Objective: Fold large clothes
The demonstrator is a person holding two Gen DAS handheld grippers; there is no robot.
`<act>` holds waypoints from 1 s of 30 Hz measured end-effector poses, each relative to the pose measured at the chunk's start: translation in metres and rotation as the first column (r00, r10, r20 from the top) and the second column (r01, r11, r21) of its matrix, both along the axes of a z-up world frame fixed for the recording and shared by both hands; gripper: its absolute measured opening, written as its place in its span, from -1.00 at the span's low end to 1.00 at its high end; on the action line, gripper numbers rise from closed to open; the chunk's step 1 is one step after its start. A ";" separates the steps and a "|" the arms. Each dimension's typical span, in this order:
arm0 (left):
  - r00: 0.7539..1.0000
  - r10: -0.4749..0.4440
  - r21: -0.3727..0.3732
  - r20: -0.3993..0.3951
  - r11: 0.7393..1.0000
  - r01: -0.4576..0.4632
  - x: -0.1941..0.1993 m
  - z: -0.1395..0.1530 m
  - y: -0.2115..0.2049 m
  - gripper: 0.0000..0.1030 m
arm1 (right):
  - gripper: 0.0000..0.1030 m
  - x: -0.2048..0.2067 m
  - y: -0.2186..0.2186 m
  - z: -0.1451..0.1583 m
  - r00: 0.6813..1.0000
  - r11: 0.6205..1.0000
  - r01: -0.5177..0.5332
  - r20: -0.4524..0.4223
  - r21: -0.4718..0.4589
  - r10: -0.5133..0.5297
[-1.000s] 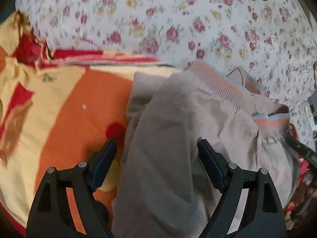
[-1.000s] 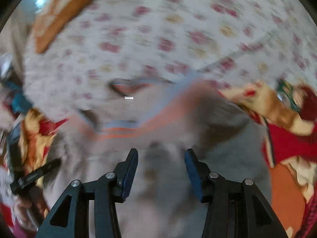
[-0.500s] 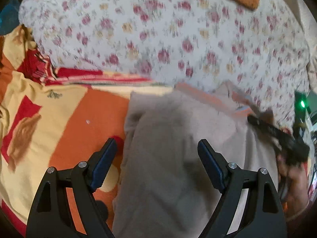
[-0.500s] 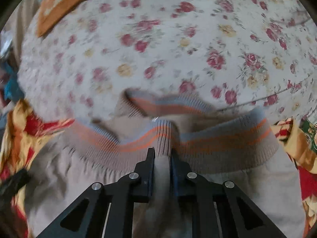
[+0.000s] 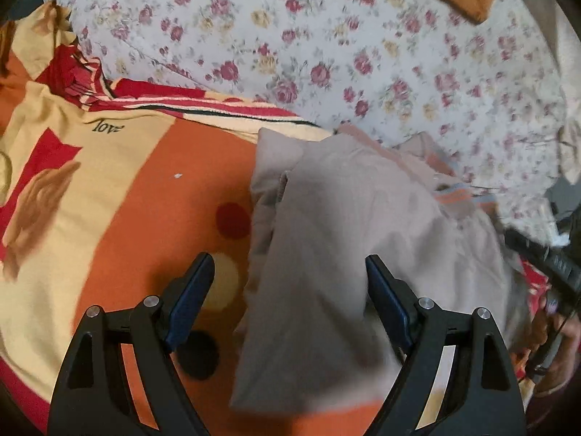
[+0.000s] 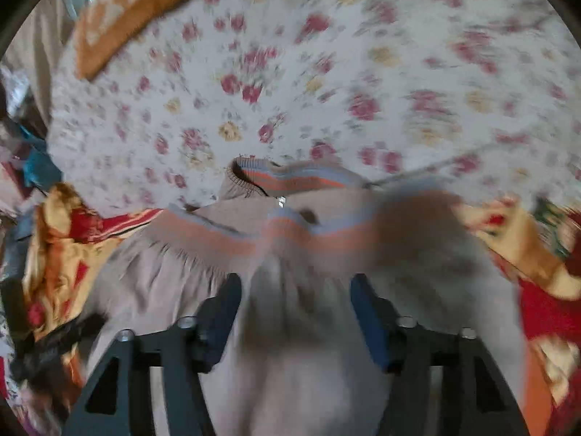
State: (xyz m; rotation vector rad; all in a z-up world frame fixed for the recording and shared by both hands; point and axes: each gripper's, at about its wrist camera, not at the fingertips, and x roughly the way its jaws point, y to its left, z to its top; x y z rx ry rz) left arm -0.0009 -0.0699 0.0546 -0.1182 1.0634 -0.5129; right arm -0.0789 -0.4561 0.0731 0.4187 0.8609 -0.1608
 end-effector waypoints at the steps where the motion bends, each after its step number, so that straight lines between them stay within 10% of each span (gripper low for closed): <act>1: 1.000 0.001 -0.024 -0.004 1.000 -0.001 -0.003 0.003 0.009 0.64 | 0.22 -0.017 -0.004 0.004 1.000 1.000 0.004 0.004 -0.009 -0.004; 8: 0.992 -0.008 -0.151 -0.123 0.988 -0.011 -0.016 -0.009 0.043 0.64 | 0.43 -0.122 -0.028 -0.009 0.990 0.990 0.135 -0.044 -0.029 -0.136; 15: 0.992 -0.044 -0.175 -0.118 0.984 0.023 -0.028 -0.019 0.035 0.64 | 0.42 -0.150 -0.036 -0.035 0.988 0.976 0.154 -0.045 0.153 -0.149; 16: 0.992 -0.057 -0.173 -0.110 0.984 0.037 -0.027 -0.019 0.033 0.48 | 0.35 -0.152 -0.032 -0.037 0.990 0.977 0.141 -0.038 0.162 -0.136; 18: 0.992 -0.107 -0.140 -0.075 0.986 0.095 -0.027 -0.020 0.024 -0.18 | -0.61 -0.145 -0.018 -0.039 0.996 0.989 0.079 -0.054 0.122 -0.073; 21: 0.990 -0.142 -0.072 -0.026 0.988 0.140 -0.029 -0.019 0.014 -0.66 | -0.73 -0.144 0.002 -0.028 0.999 1.000 0.019 -0.042 -0.021 -0.020; 26: 0.995 -0.091 -0.086 0.030 0.992 0.093 -0.024 -0.002 0.026 -0.85 | -0.83 -0.156 0.000 -0.002 0.999 0.997 0.031 0.014 -0.077 -0.030; 30: 0.999 -0.040 -0.063 -0.027 0.997 0.038 -0.014 -0.013 0.037 -0.88 | -0.84 -0.154 -0.001 -0.036 0.993 0.992 0.035 -0.108 -0.121 -0.048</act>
